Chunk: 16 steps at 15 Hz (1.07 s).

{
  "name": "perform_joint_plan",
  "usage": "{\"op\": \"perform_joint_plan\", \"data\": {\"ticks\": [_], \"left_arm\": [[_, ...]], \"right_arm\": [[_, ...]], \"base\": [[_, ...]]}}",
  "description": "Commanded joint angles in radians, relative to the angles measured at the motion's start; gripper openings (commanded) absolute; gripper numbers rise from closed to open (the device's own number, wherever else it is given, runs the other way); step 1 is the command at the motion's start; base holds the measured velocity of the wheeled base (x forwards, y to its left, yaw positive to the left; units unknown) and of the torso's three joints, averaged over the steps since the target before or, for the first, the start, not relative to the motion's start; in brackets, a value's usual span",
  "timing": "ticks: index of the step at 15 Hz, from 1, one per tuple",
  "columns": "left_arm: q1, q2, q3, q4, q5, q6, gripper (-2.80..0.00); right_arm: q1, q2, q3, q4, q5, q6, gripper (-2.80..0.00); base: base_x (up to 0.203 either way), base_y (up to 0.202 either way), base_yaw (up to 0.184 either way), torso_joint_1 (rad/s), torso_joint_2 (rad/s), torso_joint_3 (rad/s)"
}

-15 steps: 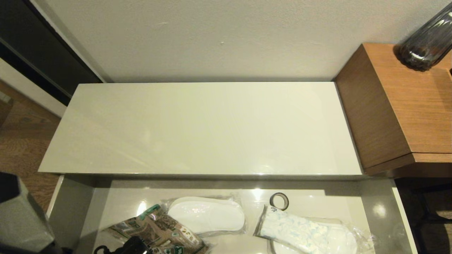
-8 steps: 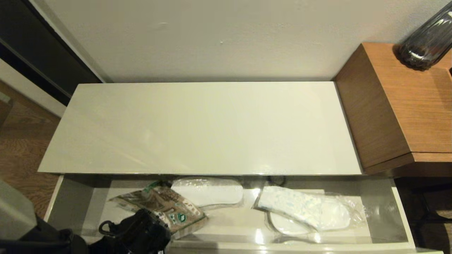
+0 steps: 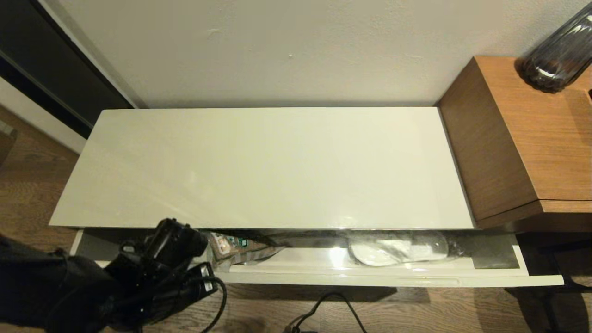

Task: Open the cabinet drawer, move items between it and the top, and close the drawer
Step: Close the drawer

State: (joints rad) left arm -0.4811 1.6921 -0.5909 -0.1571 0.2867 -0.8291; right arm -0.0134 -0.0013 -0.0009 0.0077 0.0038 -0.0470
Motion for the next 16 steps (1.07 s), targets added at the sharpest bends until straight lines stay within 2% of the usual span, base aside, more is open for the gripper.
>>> {"op": "perform_joint_plan", "data": {"ticks": [1,3,4,6,7,9,12,16], "left_arm": [[0.070,-0.107,-0.162,0.110,-0.002,0.009,-2.80],[0.127,-0.137,-0.286,0.235,-0.004,0.018,-2.80],[0.149,-0.147,-0.311,0.276,-0.004,0.020,-2.80],[0.159,-0.168,-0.344,0.299,-0.006,0.023,-2.80],[0.164,-0.196,-0.369,0.345,-0.008,0.027,-2.80],[0.154,-0.224,-0.360,0.406,-0.057,0.036,-2.80],[0.144,-0.170,-0.257,0.383,-0.133,0.021,-2.80],[0.141,-0.074,-0.193,0.244,-0.143,0.002,-2.80]], "right_arm": [[0.000,0.001,0.000,0.000,0.000,-0.001,-2.80],[0.000,0.001,-0.001,0.000,0.000,-0.001,-2.80],[0.000,0.001,-0.001,0.000,-0.001,-0.001,-2.80],[0.000,0.001,0.001,0.000,-0.001,-0.001,-2.80],[0.000,0.001,-0.001,0.000,0.001,-0.001,-2.80],[0.000,0.001,0.001,0.000,0.001,-0.001,-2.80],[0.000,0.001,-0.001,0.000,-0.001,-0.001,-2.80],[0.000,0.001,-0.001,0.000,0.001,-0.001,-2.80]], "base": [[0.000,0.000,0.000,0.000,0.00,0.000],[0.000,0.000,0.000,0.000,0.00,0.000],[0.000,0.000,0.000,0.000,0.00,0.000],[0.000,0.000,0.000,0.000,0.00,0.000],[0.000,0.000,0.000,0.000,0.00,0.000],[0.000,0.000,0.000,0.000,0.00,0.000],[0.000,0.000,0.000,0.000,0.00,0.000],[0.000,0.000,0.000,0.000,0.00,0.000]]}}
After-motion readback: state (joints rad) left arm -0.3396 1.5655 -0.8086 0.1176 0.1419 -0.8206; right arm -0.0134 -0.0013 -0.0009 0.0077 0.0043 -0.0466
